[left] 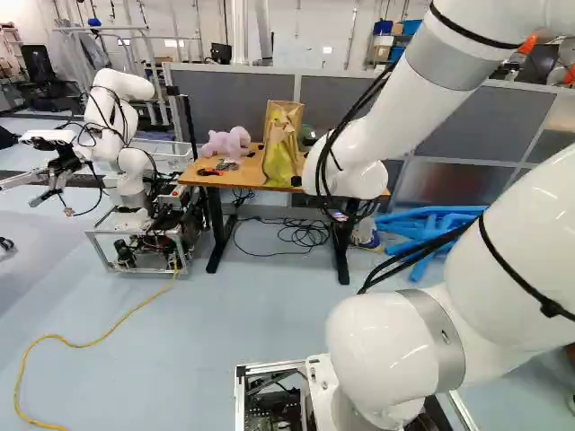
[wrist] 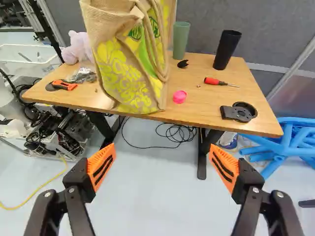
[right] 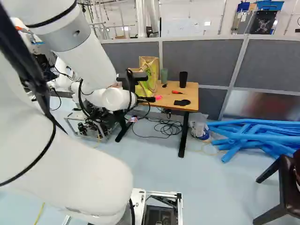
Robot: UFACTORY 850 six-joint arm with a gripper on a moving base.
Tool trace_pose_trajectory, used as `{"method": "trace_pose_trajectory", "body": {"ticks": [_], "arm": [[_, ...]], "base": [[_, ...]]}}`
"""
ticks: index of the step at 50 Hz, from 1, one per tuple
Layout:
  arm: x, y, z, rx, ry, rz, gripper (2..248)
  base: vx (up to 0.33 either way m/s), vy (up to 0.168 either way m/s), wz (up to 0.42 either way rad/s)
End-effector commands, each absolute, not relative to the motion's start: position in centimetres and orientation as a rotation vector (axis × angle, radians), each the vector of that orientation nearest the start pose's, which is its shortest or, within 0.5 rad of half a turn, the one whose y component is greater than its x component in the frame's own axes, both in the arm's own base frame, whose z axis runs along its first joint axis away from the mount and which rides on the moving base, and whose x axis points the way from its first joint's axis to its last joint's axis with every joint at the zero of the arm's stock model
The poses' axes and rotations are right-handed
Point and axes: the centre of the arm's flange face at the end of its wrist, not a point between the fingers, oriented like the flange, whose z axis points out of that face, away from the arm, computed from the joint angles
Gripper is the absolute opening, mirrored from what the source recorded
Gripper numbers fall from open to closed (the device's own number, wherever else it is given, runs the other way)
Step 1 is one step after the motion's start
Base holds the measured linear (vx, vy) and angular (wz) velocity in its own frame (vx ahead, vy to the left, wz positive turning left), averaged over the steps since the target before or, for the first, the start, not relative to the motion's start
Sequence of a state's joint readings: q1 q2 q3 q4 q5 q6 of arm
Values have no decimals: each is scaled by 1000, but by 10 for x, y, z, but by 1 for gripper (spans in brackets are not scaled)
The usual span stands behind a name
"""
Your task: Pick up the bag on the ground and place it on the table
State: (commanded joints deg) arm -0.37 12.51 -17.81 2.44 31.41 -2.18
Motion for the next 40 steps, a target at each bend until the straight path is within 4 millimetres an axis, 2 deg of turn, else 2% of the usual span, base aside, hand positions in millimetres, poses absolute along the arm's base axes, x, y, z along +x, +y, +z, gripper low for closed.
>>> {"method": "trace_pose_trajectory", "body": {"ticks": [40], "arm": [[287, -1, 375, -2597, 6, -1782, 247]], "base": [[0, 0, 0]]}}
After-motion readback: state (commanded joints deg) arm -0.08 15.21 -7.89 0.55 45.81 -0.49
